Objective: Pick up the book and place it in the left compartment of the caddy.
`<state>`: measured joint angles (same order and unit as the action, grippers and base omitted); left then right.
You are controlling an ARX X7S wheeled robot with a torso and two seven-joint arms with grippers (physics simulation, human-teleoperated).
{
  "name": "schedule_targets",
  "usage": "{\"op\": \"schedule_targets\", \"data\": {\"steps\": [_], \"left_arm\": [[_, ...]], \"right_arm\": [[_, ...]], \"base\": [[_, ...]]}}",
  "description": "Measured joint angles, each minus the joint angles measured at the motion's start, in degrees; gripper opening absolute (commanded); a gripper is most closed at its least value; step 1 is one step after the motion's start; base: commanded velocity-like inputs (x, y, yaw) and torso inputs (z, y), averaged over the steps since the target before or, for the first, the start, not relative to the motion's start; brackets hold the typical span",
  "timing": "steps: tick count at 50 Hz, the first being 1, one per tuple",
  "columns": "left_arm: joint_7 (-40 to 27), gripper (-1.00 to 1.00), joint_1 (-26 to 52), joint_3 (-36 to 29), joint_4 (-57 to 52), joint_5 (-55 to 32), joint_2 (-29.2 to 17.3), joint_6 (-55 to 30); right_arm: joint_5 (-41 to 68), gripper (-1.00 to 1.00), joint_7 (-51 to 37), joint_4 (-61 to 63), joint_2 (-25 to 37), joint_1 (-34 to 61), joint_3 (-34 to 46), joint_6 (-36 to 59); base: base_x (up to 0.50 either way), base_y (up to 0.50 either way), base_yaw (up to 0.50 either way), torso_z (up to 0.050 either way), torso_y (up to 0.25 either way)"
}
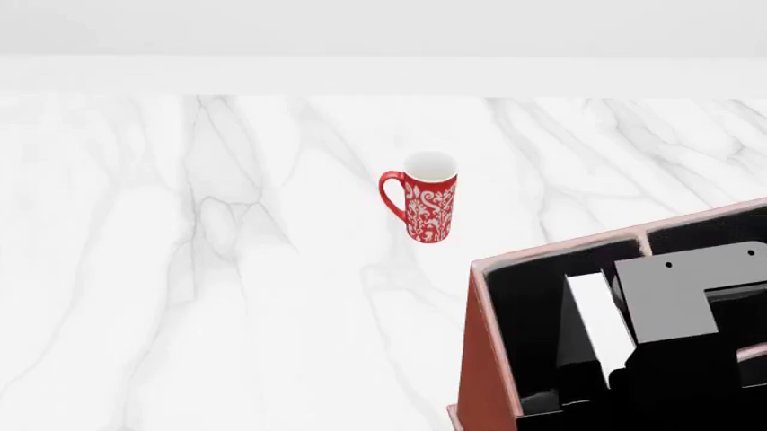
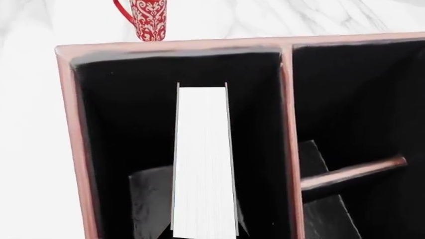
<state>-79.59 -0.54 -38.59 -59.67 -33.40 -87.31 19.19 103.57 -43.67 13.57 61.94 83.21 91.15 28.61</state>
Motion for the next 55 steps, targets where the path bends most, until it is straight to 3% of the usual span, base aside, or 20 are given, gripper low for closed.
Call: {"op": "schedule_targets", "data": {"steps": [55], "left_arm": [[-0.25, 1.00, 1.99, -2.31, -0.14, 0.34, -0.24, 0.13]], "right_arm": [[-2.99, -1.00, 3.90, -3.34, -1.57, -4.92, 0.71, -3.54]], "base": [[0.00, 0.00, 0.00, 0.000, 0.001]]}}
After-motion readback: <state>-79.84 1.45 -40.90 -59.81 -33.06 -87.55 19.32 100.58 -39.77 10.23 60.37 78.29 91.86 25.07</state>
